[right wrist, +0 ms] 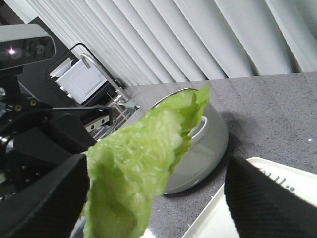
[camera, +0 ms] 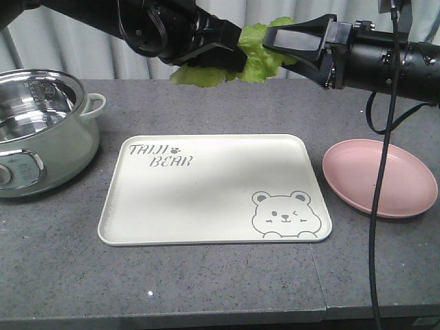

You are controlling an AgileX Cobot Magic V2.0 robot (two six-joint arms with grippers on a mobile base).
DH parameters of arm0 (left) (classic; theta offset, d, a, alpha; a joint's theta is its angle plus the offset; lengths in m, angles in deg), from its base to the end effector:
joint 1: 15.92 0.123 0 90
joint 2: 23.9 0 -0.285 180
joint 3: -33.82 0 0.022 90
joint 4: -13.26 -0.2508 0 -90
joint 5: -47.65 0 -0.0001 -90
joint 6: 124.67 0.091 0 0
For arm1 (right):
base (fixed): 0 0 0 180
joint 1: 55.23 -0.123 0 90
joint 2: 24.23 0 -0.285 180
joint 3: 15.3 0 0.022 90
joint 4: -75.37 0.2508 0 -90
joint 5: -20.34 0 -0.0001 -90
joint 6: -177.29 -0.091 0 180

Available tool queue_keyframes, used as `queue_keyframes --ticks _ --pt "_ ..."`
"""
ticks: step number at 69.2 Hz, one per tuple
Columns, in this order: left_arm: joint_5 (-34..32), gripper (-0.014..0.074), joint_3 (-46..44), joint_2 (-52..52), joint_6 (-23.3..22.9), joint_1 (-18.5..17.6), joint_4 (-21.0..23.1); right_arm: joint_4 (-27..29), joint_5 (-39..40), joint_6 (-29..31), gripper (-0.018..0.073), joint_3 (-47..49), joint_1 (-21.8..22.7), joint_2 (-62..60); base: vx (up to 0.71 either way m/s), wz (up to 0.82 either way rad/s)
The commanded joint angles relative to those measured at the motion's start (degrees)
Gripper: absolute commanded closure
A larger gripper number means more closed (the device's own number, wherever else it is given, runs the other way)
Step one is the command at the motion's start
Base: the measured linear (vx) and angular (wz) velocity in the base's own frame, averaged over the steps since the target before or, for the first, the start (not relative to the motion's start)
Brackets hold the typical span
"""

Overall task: Transfer vegetables to tray and serve
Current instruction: 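Grasp the lettuce leaf with the right gripper beside the left gripper, then open the left gripper and pull it back from the leaf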

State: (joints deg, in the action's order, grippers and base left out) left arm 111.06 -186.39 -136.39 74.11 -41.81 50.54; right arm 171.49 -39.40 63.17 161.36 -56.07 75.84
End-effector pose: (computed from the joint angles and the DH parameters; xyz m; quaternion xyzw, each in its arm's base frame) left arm 0.3380 -0.2189 0.4343 0.3106 0.8211 -0.3402 0.3369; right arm 0.3442 0.0833 0.3644 -0.1325 0.7043 0.5296 0.4538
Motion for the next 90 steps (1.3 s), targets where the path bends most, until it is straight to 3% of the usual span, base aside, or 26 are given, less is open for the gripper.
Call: queue_keyframes --ticks 1,14,33,53,62,78,90 --pt "-2.6 0.0603 -1.39 1.89 0.01 -0.24 2.68 8.02 -1.42 0.59 0.0037 1.78 0.12 -1.99 0.0 0.0" --pt "-1.91 0.0603 -1.39 0.06 -0.21 -0.24 3.32 8.02 -4.2 0.17 0.019 1.78 0.12 -1.99 0.0 0.0" --pt "-2.26 0.0603 -1.39 0.06 -0.16 -0.24 6.16 6.12 -4.06 0.24 0.0576 1.72 0.12 -1.99 0.0 0.0" --pt "-1.93 0.0556 -1.39 0.06 -0.16 -0.24 6.16 5.85 -4.29 0.28 0.0568 1.72 0.12 -1.99 0.0 0.0" --pt "-0.87 0.0436 -1.39 0.32 -0.36 -0.24 6.16 5.85 -4.29 0.28 0.0565 1.72 0.12 -1.99 0.0 0.0" --pt "0.05 0.0117 -1.51 2.2 -0.57 -0.24 5.81 5.85 -4.29 0.33 0.0566 1.72 0.12 -1.99 0.0 0.0" --pt "0.61 0.0043 -1.51 4.4 -0.69 -0.24 3.67 5.85 -4.3 0.19 0.0565 1.72 0.34 -1.99 0.0 0.0"
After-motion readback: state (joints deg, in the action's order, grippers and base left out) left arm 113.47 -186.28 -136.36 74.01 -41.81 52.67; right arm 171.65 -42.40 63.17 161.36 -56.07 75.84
